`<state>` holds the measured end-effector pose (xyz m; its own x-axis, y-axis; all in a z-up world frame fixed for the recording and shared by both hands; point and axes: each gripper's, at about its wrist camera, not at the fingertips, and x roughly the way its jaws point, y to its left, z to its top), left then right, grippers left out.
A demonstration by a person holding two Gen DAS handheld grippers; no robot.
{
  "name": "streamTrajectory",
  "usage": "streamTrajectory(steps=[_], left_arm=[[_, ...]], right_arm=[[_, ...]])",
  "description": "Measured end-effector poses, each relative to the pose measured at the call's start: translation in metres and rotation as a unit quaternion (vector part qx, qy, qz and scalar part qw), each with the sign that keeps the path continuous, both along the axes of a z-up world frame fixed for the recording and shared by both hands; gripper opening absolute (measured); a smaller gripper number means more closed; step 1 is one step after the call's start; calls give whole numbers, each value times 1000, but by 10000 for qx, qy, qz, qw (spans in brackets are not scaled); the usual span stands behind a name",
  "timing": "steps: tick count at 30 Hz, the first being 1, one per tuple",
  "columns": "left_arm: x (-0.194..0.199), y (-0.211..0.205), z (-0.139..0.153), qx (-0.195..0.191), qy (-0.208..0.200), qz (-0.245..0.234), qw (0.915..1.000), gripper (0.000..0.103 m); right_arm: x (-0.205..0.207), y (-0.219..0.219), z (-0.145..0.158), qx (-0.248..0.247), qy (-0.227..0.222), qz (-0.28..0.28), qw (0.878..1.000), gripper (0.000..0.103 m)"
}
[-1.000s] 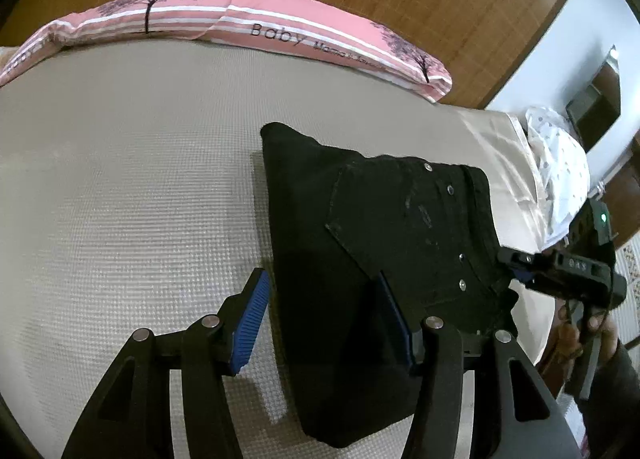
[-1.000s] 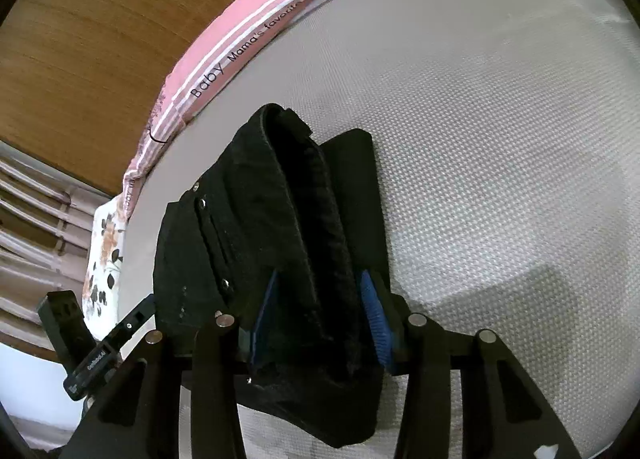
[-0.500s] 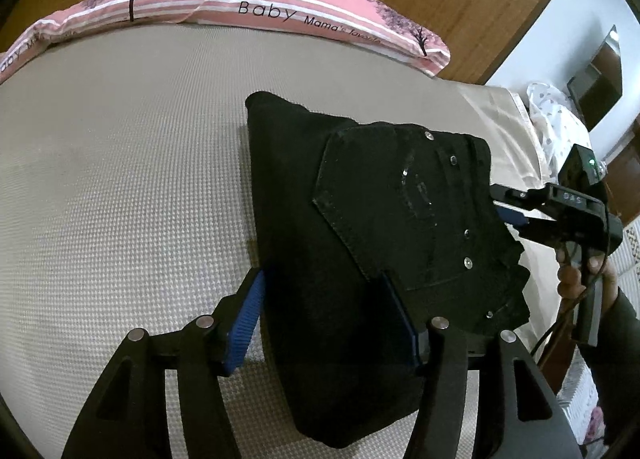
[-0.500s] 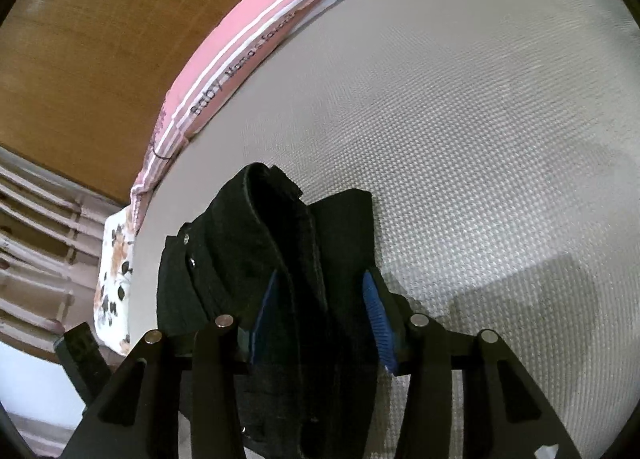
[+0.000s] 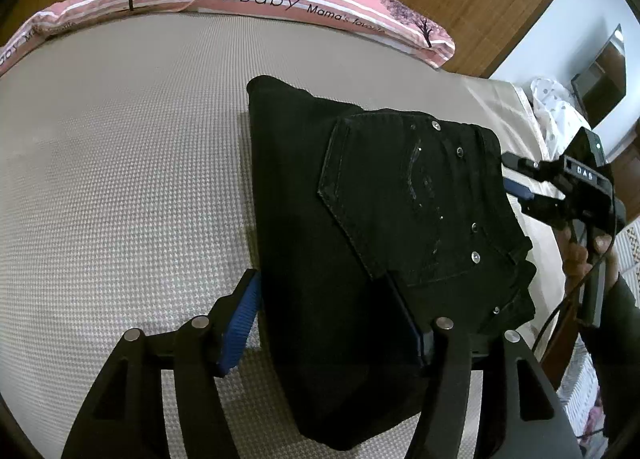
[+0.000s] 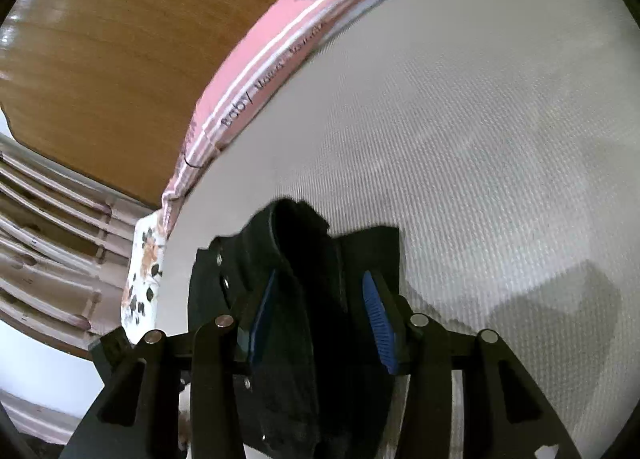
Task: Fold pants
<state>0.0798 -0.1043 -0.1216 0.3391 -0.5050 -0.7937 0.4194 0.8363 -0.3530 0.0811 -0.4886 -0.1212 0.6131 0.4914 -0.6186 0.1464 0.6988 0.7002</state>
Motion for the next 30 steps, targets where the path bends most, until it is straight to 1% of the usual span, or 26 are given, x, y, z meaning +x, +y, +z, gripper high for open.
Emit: streamTrajectory(steps=[3, 8, 10, 13, 15, 17, 18, 20, 21, 23, 24, 27, 30], left_arm=[[2, -1, -2, 1, 43, 6, 10000, 64], [5, -2, -5, 7, 86, 25, 10000, 66], [6, -2, -5, -11, 99, 24, 9999, 66], [7, -2, -6, -28, 112, 29, 9999, 67], [7, -3, -7, -34, 122, 33, 9999, 67], [7, -3, -7, -36, 120, 33, 9999, 67], [6, -2, -7, -35, 114, 32, 9999, 67], [6, -2, -7, -33, 108, 31, 9999, 67], [6, -2, -7, -34, 101, 29, 9999, 67], [5, -3, -5, -17, 66, 17, 10000, 67], [4, -3, -4, -32, 49, 2, 10000, 67], [2, -1, 3, -70, -80, -35, 9999, 67], [-1, -1, 15, -197, -269, -108, 9994, 67]], right_arm=[[8, 1, -1, 135, -49, 84, 9999, 42], [17, 12, -5, 18, 43, 327, 9995, 42], [15, 12, -6, -23, 81, 450, 9990, 42], [9, 14, -11, 9, 234, 624, 9978, 39], [3, 21, -21, 98, 455, 915, 9947, 37], [-7, 26, -23, 161, 394, 1018, 9939, 37], [-11, 27, -24, 249, 431, 1069, 9930, 37], [-18, 31, -27, 339, 423, 1009, 9934, 34], [-21, 33, -28, 359, 449, 966, 9937, 28], [-27, 36, -26, 276, 490, 660, 9962, 24], [-30, 41, -20, 120, 444, 526, 9976, 21], [-39, 55, 2, -349, 265, 343, 9985, 16], [-52, 63, 22, -624, 152, 186, 9978, 14]])
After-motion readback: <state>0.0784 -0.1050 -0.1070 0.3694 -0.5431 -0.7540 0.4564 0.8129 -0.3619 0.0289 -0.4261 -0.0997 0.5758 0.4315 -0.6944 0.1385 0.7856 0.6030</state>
